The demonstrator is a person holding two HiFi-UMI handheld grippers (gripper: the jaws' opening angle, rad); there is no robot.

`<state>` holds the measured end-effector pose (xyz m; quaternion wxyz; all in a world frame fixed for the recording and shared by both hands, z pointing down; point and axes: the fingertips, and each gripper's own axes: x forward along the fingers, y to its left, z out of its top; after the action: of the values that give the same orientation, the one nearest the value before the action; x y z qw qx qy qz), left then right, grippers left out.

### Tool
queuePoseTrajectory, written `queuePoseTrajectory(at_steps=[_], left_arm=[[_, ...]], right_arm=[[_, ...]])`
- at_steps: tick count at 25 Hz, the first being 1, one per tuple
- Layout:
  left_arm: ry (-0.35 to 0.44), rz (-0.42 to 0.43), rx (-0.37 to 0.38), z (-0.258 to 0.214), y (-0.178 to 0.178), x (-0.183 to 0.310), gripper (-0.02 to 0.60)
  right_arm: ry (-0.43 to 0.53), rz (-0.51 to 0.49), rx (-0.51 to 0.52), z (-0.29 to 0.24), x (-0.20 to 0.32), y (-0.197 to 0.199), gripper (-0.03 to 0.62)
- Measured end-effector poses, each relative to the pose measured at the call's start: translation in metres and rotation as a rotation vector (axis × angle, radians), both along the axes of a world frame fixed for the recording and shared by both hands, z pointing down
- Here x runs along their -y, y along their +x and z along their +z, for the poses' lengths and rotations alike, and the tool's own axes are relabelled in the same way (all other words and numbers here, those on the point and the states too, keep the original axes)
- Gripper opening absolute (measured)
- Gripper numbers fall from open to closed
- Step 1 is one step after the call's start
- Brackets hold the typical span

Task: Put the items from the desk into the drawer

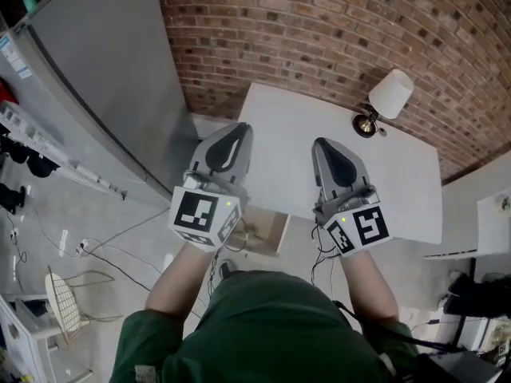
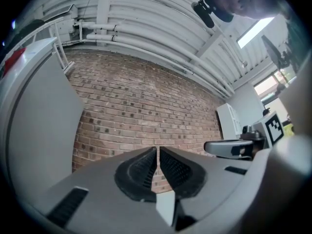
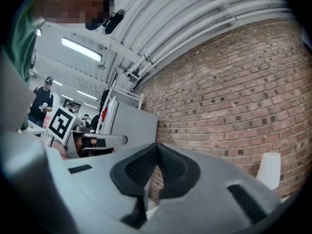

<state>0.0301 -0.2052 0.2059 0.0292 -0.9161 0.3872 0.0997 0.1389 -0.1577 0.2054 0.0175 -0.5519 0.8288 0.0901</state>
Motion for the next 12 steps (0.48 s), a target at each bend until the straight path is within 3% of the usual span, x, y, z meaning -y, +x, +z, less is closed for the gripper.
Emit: queuePoseTrajectory(at_steps=[12], left_arm=[[0.014,0.032,0.006,0.0,0.012,-0.002,0.02]], right_arm=[[-0.041,0.012,0.065,0.008,0.001,0.013,0.003]])
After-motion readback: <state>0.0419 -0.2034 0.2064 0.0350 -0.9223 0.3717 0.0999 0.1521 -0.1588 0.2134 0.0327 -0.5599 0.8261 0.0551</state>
